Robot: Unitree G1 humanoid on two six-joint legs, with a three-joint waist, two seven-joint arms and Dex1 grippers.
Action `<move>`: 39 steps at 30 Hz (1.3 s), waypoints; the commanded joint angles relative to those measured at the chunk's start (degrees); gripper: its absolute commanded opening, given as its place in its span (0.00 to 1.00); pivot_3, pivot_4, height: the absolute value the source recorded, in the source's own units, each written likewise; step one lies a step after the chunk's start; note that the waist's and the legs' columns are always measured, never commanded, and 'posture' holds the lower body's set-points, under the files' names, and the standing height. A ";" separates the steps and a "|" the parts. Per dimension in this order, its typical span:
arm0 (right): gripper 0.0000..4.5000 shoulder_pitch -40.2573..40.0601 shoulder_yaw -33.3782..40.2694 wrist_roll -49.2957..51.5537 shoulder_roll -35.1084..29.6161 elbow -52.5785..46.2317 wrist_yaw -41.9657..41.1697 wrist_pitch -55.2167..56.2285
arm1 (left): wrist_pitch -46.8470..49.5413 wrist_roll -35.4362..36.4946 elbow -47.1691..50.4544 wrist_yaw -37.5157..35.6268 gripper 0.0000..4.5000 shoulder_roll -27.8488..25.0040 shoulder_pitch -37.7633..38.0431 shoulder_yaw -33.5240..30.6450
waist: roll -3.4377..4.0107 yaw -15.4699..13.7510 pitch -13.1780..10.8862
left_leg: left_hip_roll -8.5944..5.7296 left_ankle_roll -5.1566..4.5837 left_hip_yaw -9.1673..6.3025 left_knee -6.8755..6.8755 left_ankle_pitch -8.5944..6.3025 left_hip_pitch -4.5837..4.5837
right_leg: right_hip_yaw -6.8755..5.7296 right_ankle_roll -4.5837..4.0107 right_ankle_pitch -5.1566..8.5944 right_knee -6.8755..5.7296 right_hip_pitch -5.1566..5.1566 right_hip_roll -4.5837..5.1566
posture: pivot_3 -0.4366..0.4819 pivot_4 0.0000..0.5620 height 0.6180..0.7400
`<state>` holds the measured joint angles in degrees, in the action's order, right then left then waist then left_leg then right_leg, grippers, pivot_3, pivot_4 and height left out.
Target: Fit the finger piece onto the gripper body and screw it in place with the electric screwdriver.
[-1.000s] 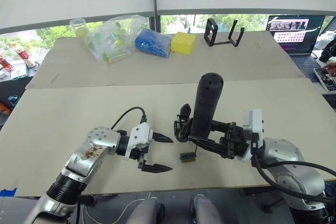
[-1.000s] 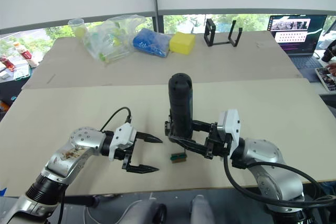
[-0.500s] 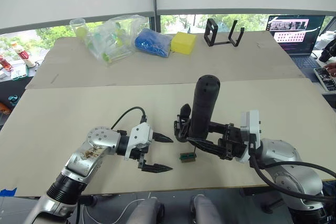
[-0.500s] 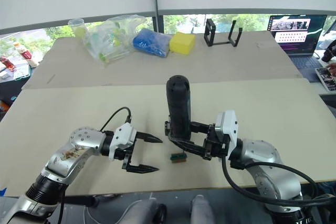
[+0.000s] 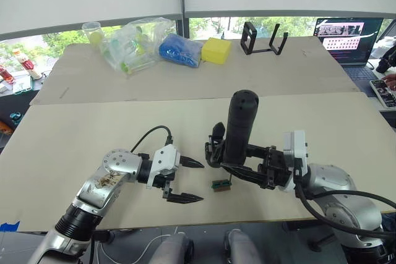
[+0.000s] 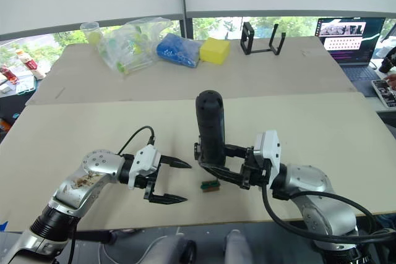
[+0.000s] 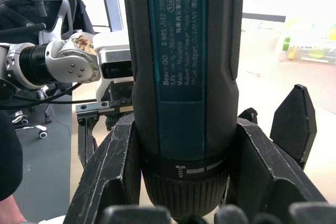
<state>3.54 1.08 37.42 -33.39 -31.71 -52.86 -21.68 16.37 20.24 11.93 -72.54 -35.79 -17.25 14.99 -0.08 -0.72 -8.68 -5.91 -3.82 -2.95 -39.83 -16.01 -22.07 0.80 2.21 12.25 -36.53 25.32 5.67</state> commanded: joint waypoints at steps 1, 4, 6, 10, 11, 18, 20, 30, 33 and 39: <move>0.43 -0.08 1.42 2.85 -0.55 -2.52 -1.03 0.30 | -1.10 -0.18 1.52 0.15 1.00 -0.29 0.10 -0.12 | 0.00 0.00 0.00 | 0.00 0.00 0.00 0.00 0.00 0.00 | 0.00 0.00 0.00 0.00 0.00 0.00 | 0.48 0.27 0.98; 0.43 -0.60 1.37 2.61 -0.73 -2.32 -1.57 0.67 | -1.15 -0.23 1.49 0.18 1.00 -0.25 0.10 -0.08 | 0.00 0.01 0.00 | 0.00 0.00 0.00 0.00 0.00 0.00 | 0.00 0.00 0.00 0.00 0.00 0.00 | 0.48 0.27 0.98; 0.43 -0.81 1.42 2.48 -0.73 -2.26 -1.80 0.92 | -1.19 -0.28 1.47 0.19 1.00 -0.19 0.12 -0.06 | 0.00 0.00 0.00 | 0.00 0.00 0.00 0.00 0.00 0.00 | 0.00 0.00 0.00 0.01 0.00 0.00 | 0.48 0.27 0.98; 0.43 -0.70 2.29 2.92 -0.81 -2.33 -1.89 1.07 | -1.36 -0.37 1.40 0.12 1.00 -0.06 0.25 -0.01 | 0.00 0.01 0.00 | 0.00 0.00 0.00 0.00 0.00 0.00 | 0.00 0.00 0.00 0.01 -0.01 0.00 | 0.48 0.27 0.98; 0.43 -0.48 2.59 3.15 -0.74 -2.41 -1.77 1.05 | -1.41 -0.39 1.38 0.08 1.00 -0.05 0.28 0.00 | 0.00 0.01 0.00 | 0.00 0.00 0.00 0.00 0.00 0.00 | 0.00 0.00 0.00 0.01 -0.01 0.00 | 0.48 0.27 0.98; 0.43 1.07 3.07 4.19 -0.04 -2.85 -0.05 0.85 | -1.58 -0.43 1.36 -0.05 1.00 0.09 0.42 0.13 | 0.00 0.00 0.00 | 0.01 0.00 0.00 0.00 0.00 0.00 | 0.00 0.00 0.00 0.03 -0.01 -0.01 | 0.48 0.27 0.98; 0.43 1.34 2.79 4.05 0.06 -2.57 0.26 0.85 | -1.61 -0.42 1.38 -0.02 1.00 0.12 0.40 0.19 | 0.00 -0.02 0.00 | 0.01 0.00 -0.02 0.00 0.00 0.00 | -0.01 0.00 0.00 0.04 -0.02 0.00 | 0.48 0.27 0.98; 0.43 2.07 1.32 2.92 0.81 -1.90 1.13 0.70 | -1.62 -0.45 1.39 0.07 1.00 -0.02 0.43 0.21 | 0.00 0.01 0.00 | 0.02 -0.01 -0.02 0.01 -0.01 -0.01 | -0.01 0.00 -0.01 0.21 -0.07 -0.02 | 0.48 0.27 0.98; 0.43 2.01 0.91 2.62 0.76 -1.75 1.04 0.92 | -1.65 -0.46 1.39 0.10 1.00 -0.02 0.44 0.21 | 0.00 0.00 0.00 | 0.02 -0.01 -0.03 0.01 -0.01 -0.01 | -0.02 0.01 -0.01 0.22 -0.07 -0.02 | 0.48 0.27 0.98; 0.43 1.74 1.34 2.18 0.26 -0.76 0.25 1.58 | -1.80 -0.50 1.37 0.15 1.00 0.05 0.52 0.23 | 0.00 0.00 0.00 | 0.02 -0.02 -0.03 0.01 -0.01 -0.01 | -0.02 0.01 -0.01 0.24 -0.09 -0.03 | 0.48 0.27 0.98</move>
<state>4.50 0.99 38.97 -32.97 -31.09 -52.29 -21.66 15.26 19.60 11.93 -72.53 -35.72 -16.99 15.11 -0.08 -0.72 -8.68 -5.89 -3.83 -2.98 -39.82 -16.02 -22.08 0.78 2.22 12.24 -36.29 25.23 5.65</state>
